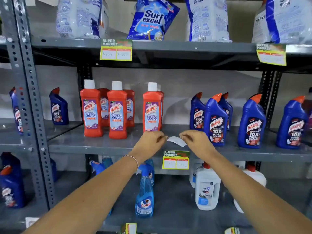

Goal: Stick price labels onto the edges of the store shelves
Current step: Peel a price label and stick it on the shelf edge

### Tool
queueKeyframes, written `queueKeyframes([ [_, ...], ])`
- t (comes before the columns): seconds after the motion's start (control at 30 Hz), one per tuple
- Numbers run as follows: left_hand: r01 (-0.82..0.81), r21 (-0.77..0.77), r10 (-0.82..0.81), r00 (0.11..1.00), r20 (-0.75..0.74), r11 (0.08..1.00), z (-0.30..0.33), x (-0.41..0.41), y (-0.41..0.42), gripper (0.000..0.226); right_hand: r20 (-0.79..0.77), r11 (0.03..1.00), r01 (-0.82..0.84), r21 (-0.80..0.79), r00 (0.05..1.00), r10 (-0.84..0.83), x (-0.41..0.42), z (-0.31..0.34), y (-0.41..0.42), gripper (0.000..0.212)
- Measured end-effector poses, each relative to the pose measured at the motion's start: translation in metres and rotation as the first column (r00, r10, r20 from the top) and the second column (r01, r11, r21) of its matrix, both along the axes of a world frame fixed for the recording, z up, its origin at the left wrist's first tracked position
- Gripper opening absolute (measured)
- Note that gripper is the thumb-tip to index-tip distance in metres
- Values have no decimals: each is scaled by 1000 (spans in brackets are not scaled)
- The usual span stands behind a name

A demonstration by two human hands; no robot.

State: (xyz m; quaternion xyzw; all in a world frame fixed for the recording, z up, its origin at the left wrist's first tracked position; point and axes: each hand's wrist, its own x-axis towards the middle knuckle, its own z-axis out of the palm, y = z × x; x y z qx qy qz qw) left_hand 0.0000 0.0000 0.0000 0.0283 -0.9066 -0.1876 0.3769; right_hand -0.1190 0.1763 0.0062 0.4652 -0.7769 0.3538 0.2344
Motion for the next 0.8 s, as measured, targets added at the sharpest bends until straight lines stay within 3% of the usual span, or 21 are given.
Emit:
queueKeyframes([
  [0.1,42,-19,-40,996,80,999,-11,-2,8,17,95,993,3,117,995,-14,-2,-21,6,18],
  [0.2,65,-126,-61,997,41,990,-25,-2,15,10,41,991,-1,131,999,-5,3,-38,7,25],
  [0.3,23,-104,-26,999,-27,994,-40,-2,21,11,-14,996,29,79,1000,-28,6,-49,6,30],
  [0.43,-23,17,25,996,-81,1000,-46,-5,31,2,-47,999,50,-20,998,-51,11,-63,3,26],
  [0.53,-61,171,68,997,-37,983,-45,-11,36,3,-18,997,41,-60,999,-42,14,-64,-1,23],
  [0.67,-66,441,79,997,-13,895,-48,-13,38,5,80,993,55,-102,996,-47,14,-58,-6,18],
  [0.8,-24,517,17,1000,19,856,-48,-10,32,16,126,997,55,-58,991,-48,11,-51,-8,11],
])
